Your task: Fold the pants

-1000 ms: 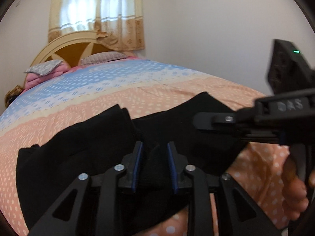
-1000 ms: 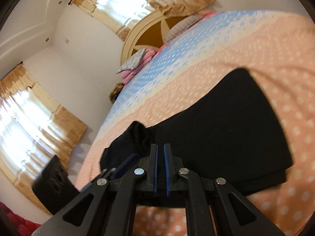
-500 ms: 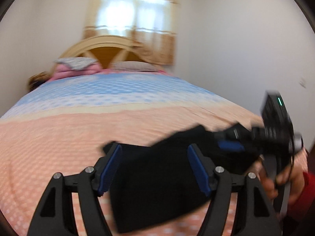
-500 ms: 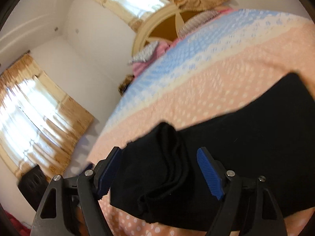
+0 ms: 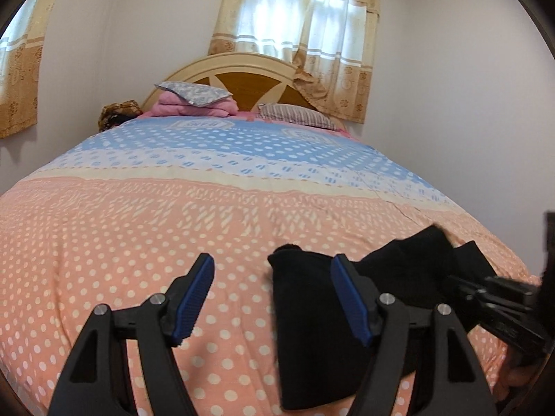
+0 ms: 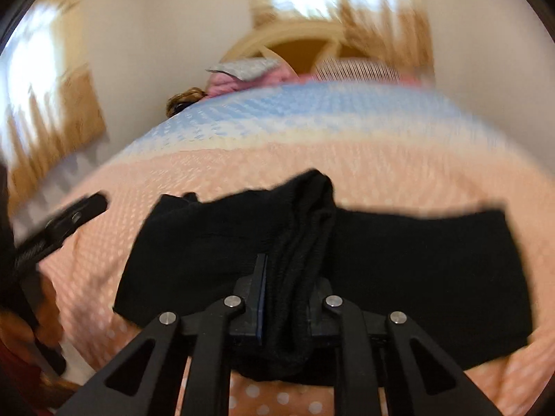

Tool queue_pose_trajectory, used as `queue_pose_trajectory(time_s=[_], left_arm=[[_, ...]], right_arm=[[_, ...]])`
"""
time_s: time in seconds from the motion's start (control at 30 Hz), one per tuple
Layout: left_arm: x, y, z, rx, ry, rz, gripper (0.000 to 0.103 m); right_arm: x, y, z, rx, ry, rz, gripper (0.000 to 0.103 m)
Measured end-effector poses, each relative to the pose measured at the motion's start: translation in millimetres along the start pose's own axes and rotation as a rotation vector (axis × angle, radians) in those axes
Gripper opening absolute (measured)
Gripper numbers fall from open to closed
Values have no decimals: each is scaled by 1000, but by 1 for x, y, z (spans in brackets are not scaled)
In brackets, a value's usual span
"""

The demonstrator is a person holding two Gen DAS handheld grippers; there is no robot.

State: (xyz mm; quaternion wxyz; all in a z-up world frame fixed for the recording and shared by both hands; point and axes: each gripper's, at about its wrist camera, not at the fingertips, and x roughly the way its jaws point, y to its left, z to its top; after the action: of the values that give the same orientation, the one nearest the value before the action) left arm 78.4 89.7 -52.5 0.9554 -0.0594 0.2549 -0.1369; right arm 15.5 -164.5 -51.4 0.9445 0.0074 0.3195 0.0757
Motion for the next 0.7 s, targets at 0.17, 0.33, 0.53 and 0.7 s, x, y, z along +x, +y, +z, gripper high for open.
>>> queue_pose_trajectory(time_s=[0.17,0.33,0.53,0.7], left_arm=[[-2,8,1,-45,8,18,73],[-2,2,4,-28,-7,25,73],[16,-21,2,22,31,-2,73],[28,-43,-4,73,57,-12,73]], right_arm=[[-36,23,28,-177,-121,25,15],[-76,-25,50,-169,-182,-23,15],[-76,-120,13,-17,-86,-150,15],[-43,-166,-22,145,39,-111,16]])
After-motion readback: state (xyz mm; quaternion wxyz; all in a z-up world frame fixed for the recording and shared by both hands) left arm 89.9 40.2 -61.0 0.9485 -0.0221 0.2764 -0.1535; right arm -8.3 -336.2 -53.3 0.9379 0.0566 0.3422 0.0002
